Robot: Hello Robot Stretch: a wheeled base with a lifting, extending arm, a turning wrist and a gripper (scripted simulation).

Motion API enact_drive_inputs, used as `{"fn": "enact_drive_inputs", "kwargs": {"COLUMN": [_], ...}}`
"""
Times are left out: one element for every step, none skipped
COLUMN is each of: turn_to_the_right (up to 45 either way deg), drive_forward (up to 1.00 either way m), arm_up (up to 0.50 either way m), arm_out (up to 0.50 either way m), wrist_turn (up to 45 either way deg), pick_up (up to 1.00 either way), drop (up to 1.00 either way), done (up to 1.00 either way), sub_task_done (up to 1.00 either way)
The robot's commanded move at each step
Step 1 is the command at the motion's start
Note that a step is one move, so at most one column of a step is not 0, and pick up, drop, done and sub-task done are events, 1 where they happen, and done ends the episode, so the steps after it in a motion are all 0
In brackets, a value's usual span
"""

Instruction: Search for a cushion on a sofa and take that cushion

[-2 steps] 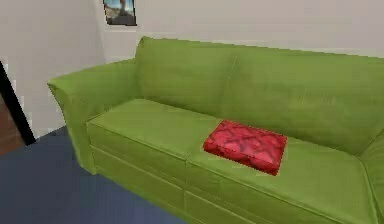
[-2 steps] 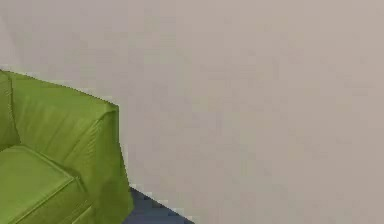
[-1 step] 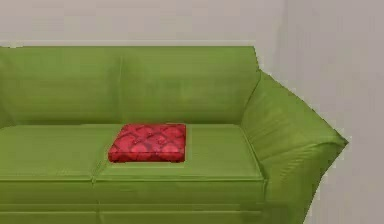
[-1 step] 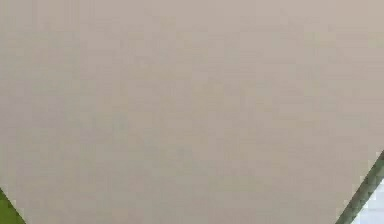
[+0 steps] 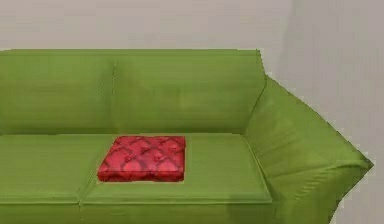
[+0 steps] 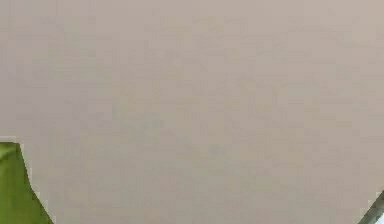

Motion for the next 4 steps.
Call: {"fn": "enact_drive_inputs", "kwargs": {"turn_to_the_right": [-45.0, -45.0, -12.0, 0.0], "drive_forward": [0.00, 0.00, 0.00, 0.00], "arm_up": [0.00, 0.00, 0.00, 0.50], "arm_out": [0.00, 0.00, 0.00, 0.00], "wrist_turn": [0.0, 0.0, 0.0, 0.0], "pick_up": [0.00, 0.00, 0.00, 0.00], "drop": [0.00, 0.00, 0.00, 0.00], "done": [0.00, 0.00, 0.00, 0.00], "sub_task_done": [0.00, 0.00, 0.00, 0.00]}}
